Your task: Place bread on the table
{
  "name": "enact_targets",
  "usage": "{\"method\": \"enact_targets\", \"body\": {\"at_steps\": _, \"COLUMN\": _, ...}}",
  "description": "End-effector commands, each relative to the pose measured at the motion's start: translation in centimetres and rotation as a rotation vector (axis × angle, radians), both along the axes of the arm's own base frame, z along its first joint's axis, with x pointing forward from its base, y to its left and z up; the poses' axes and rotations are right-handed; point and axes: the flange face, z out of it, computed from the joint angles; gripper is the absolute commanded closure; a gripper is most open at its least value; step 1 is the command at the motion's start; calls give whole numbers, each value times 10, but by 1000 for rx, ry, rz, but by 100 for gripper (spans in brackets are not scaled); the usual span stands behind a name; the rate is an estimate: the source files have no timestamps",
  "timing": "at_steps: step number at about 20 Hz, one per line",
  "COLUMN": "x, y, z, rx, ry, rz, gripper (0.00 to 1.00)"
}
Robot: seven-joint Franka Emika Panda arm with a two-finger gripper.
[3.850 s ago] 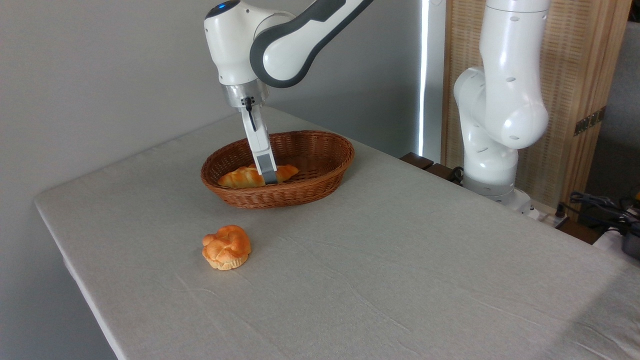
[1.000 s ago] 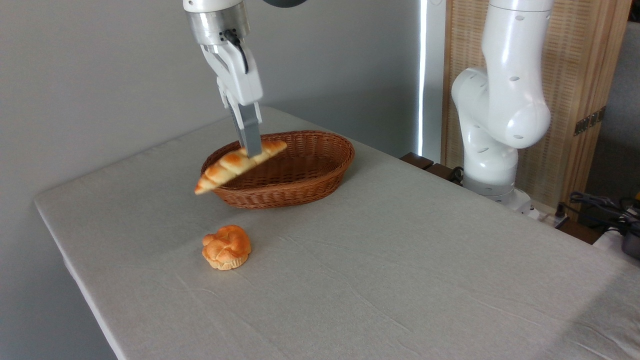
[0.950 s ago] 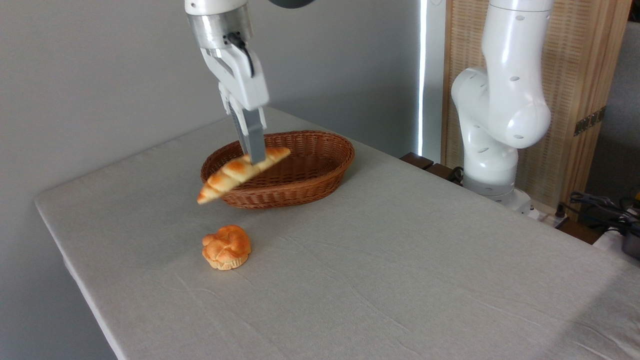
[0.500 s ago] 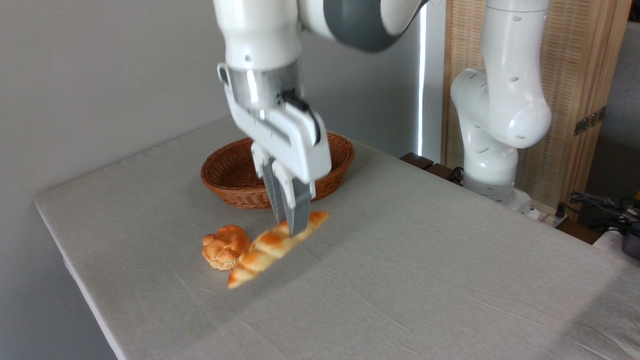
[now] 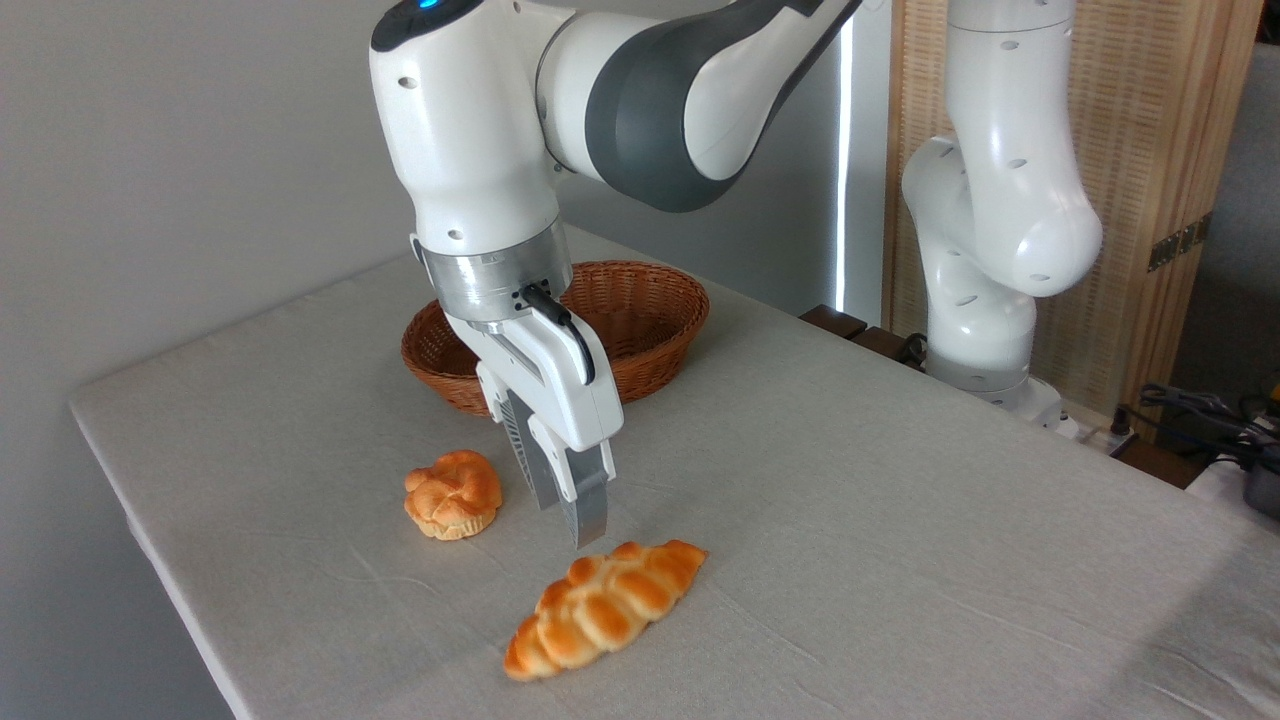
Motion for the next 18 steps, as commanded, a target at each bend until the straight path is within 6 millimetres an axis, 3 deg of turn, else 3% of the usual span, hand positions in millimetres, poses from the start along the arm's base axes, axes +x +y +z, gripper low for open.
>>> {"method": "enact_targets", "body": {"at_steps": 1, "x": -1, "y": 4, "z": 16, "rx": -1, "ry": -32, "rz": -4, "gripper": 0}}
{"method": "enact_targets", "body": {"at_steps": 3, "x": 0, "y": 9, "z": 31, "rx": -15, "ry": -47, "rz": 21, "gripper": 0}}
{"method": "enact_targets", "body": {"at_steps": 8, "x": -1, "y": -16, "z": 98, "rx": -23, "ry": -84, "rz": 72, "gripper": 0}}
{"method": "enact_targets", "body": {"at_steps": 13, "x": -9, "y": -16, "z": 148, "rx": -89, "ry": -66, "rz": 140, "gripper": 0}}
{"method": "enact_targets", "body": {"at_steps": 15, "x": -9, "y": -20, "z": 152, "rx": -114, "ry": -73, "rz": 141, "gripper": 0}}
{"method": "enact_targets", "body": {"at_steps": 18, "x": -7, "y": -41, "z": 146, "rx": -107, "ry": -57, "rz": 139, "gripper": 0}}
